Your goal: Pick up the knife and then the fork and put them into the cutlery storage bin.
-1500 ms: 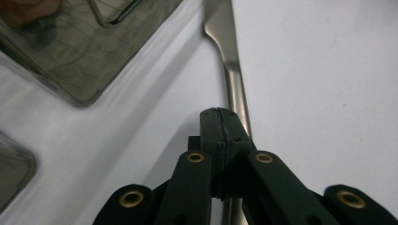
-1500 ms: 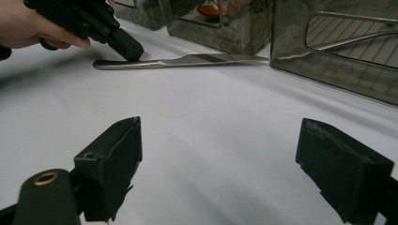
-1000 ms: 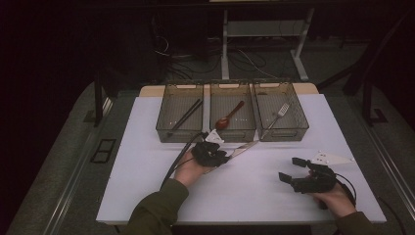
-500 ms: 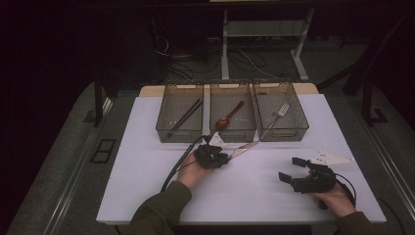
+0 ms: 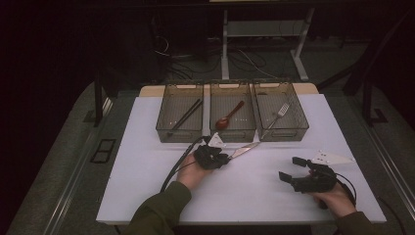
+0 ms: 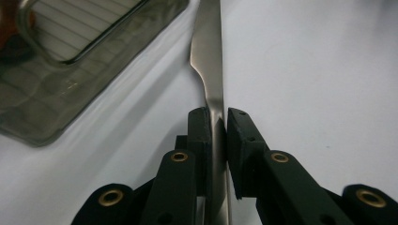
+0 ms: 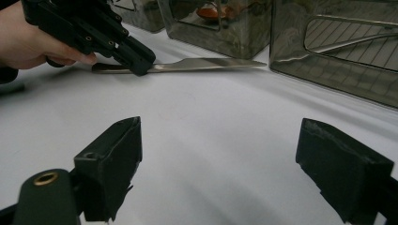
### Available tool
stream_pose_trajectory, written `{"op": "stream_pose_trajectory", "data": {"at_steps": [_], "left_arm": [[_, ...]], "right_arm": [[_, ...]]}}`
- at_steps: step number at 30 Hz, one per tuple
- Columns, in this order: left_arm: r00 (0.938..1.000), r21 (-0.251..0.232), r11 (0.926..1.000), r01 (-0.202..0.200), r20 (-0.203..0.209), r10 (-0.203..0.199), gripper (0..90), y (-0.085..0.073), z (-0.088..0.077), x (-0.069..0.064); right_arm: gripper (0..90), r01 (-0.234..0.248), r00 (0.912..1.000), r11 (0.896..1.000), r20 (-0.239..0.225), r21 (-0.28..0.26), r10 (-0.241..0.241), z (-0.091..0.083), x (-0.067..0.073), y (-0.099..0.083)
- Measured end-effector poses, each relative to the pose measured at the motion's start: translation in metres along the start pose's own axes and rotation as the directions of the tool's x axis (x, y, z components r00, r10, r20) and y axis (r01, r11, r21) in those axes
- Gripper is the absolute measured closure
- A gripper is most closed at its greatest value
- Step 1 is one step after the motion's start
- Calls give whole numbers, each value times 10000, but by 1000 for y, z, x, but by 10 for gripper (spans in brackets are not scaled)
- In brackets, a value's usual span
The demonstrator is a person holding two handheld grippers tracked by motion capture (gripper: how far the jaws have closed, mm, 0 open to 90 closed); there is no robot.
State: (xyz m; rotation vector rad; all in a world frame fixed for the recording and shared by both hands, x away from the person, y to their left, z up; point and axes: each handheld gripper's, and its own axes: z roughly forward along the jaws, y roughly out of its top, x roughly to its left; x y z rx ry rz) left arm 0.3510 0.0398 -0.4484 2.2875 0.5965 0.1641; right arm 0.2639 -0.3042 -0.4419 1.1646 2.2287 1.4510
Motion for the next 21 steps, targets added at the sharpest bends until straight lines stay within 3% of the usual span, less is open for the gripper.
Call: {"op": "stream_pose_trajectory", "data": {"at_steps": [4, 9, 21], "left_arm": [[9997, -128, 9999, -45, 238, 48, 792, 1, -2, -3], [9991, -686, 9976, 14, 435, 16, 792, 5, -12, -6], [9973, -1972, 9803, 53, 728, 93, 791, 17, -39, -12]], "right_arm": [[141, -17, 10000, 10000, -8, -17, 17, 0, 0, 0], [141, -29, 10000, 10000, -13, -44, 29, 0, 0, 0], [141, 46, 10000, 9998, -41, -174, -47, -1, 1, 2]]}}
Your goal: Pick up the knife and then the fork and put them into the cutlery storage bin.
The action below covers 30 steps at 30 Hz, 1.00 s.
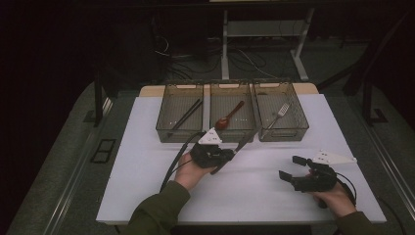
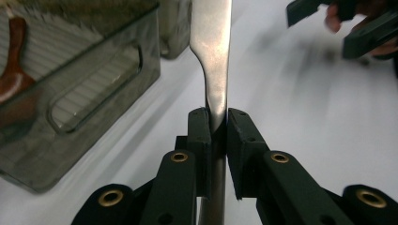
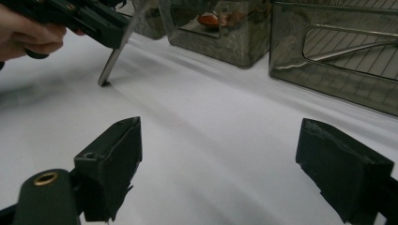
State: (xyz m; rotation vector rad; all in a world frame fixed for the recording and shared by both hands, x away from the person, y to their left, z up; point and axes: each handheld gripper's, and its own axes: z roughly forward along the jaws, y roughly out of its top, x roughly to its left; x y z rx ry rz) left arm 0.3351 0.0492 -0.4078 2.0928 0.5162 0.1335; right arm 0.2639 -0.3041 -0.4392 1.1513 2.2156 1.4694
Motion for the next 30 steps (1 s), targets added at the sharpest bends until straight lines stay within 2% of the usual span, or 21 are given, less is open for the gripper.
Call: {"op": "stream_pose_trajectory", "data": {"at_steps": [5, 8, 10, 12, 14, 18, 24, 30], "left_arm": [[10000, -351, 9994, -2, -4, 2, 793, 4, -7, -3], [10000, -500, 9987, 60, -4, -60, 793, 5, -8, -4], [9999, -548, 9985, 75, -95, -80, 793, 7, -6, -6], [9999, -533, 9986, 31, -166, -40, 793, 8, -5, -8], [9996, -576, 9983, 31, -271, -47, 793, 10, -3, -11], [9996, -643, 9979, -44, -286, 26, 793, 14, 0, -16], [9991, -710, 9973, -175, -389, 148, 793, 17, 3, -19], [9981, -809, 9965, -198, -595, 150, 793, 18, 0, -19]], "right_arm": [[134, 162, 9998, 9999, -75, -32, -162, 1, 6, 12], [118, 189, 9994, 9997, -299, -141, -193, 3, 12, 29], [130, 84, 9979, 9994, -647, -325, -105, 6, 16, 42], [160, -66, 9972, 9989, -746, -473, 30, 10, 20, 54], [240, -237, 9956, 9977, -919, -633, 178, 17, 23, 64], [351, -368, 9932, 9975, -1124, -608, 298, 35, 29, 78], [492, -611, 9872, 9956, -1513, -706, 499, 56, 33, 91], [583, -793, 9795, 9943, -1905, -706, 646, 69, 36, 97]]}}
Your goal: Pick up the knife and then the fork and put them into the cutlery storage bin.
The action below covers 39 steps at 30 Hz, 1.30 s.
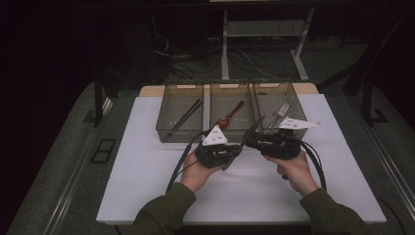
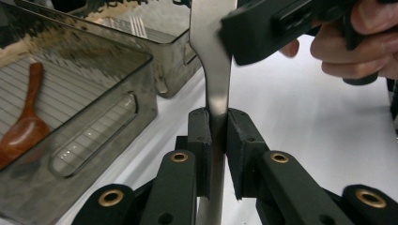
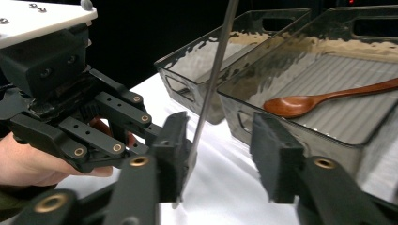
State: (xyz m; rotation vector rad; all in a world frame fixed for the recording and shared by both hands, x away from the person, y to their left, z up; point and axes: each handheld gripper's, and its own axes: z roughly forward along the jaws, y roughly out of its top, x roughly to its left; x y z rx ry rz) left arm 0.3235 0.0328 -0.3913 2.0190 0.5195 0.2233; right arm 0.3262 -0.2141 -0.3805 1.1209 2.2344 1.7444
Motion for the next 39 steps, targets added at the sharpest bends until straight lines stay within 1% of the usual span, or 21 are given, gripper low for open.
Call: {"op": "stream_pose_trajectory", "data": {"at_steps": [4, 8, 9, 14, 17, 19, 21, 24, 26, 29, 30, 33, 34, 37, 39], "left_arm": [[9998, -102, 9999, 35, -172, -37, 792, 0, -2, 1], [9996, -142, 9999, -2, -291, -2, 792, 0, -2, 1], [9995, -147, 9999, -21, -305, 17, 792, 0, -2, 1], [9994, -183, 9998, -38, -355, 31, 792, 0, -2, 1], [9992, -156, 9998, -87, -383, 81, 792, 0, -2, 1], [9993, -188, 9998, -38, -374, 31, 792, 0, -2, 1], [9994, -157, 9999, -7, -352, 1, 792, -1, -2, 2], [9995, -181, 9998, -2, -329, -4, 792, -1, -2, 2], [9997, -225, 9997, 86, -238, -92, 790, -1, -2, 3], [9999, -306, 9995, 73, -138, -77, 778, -1, -3, 4], [9998, -343, 9993, 167, -129, -172, 755, -1, -4, 4], [9998, -412, 9990, 167, -95, -171, 693, -3, -9, 6], [9998, -390, 9991, 194, -78, -197, 659, -5, -12, 6], [9997, -442, 9987, 242, -60, -245, 605, -14, -21, 9], [9993, -398, 9985, 370, -37, -372, 573, -21, -29, 12]], "right_arm": [[657, -210, 9994, 9997, -258, 137, 214, 8, 1, 0], [723, -439, 9975, 9989, -551, 134, 445, 14, 2, 1], [737, -507, 9969, 9986, -591, 136, 514, 14, 2, 2], [815, -488, 9969, 9988, -615, 58, 491, 17, 2, 3], [828, -514, 9967, 9987, -620, 62, 517, 18, 2, 3], [843, -576, 9960, 9983, -674, 80, 580, 19, 3, 4], [865, -541, 9960, 9985, -705, 89, 545, 19, 3, 4], [870, -540, 9963, 9985, -666, 75, 544, 20, 3, 3], [871, -542, 9962, 9985, -680, 69, 546, 19, 3, 3], [872, -571, 9961, 9984, -679, 42, 572, 18, 3, 4], [872, -502, 9967, 9987, -630, 38, 503, 18, 3, 4], [872, -391, 9978, 9992, -527, 88, 395, 16, 2, 4], [872, -313, 9984, 9995, -470, 89, 317, 15, 1, 4], [872, -123, 9995, 9998, -303, 153, 127, 11, -1, 5], [873, -15, 9998, 9997, -183, 233, 20, 8, -4, 5]]}}
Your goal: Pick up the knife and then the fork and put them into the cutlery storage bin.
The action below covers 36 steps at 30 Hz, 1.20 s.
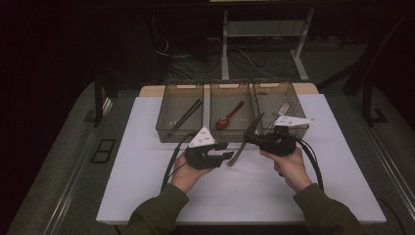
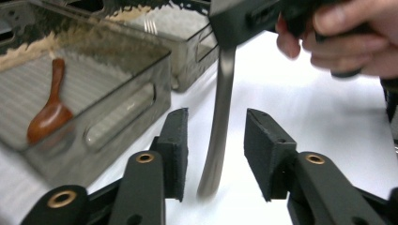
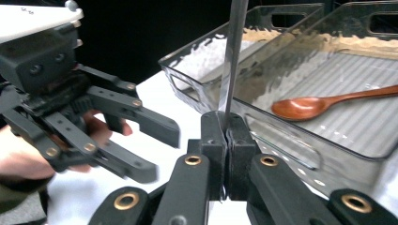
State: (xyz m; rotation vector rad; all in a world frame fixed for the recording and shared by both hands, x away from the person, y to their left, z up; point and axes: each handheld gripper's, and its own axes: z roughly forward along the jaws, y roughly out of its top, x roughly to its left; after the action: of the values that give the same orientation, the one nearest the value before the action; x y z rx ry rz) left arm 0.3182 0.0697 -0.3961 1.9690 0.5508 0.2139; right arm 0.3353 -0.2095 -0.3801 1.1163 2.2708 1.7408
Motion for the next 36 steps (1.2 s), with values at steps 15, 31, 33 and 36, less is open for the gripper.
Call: {"op": "stream_pose_trajectory", "data": {"at_steps": [15, 31, 33, 36], "left_arm": [[9989, -304, 9993, 224, -395, -236, 339, -44, -53, 8], [9951, 66, 9980, 637, -764, -630, 0, -77, -74, 13], [9951, 111, 9978, 652, -754, -642, 0, -77, -73, 13], [9964, 169, 9982, 582, -633, -570, 0, -78, -71, 12]], "right_arm": [[872, 138, 9985, 9999, 526, -98, -133, -24, -16, 3], [873, 552, 9913, 9977, 1170, 400, -595, -41, -26, 12], [873, 616, 9899, 9971, 1252, 456, -669, -45, -27, 16], [873, 634, 9874, 9968, 1420, 486, -697, -53, -29, 21]]}}
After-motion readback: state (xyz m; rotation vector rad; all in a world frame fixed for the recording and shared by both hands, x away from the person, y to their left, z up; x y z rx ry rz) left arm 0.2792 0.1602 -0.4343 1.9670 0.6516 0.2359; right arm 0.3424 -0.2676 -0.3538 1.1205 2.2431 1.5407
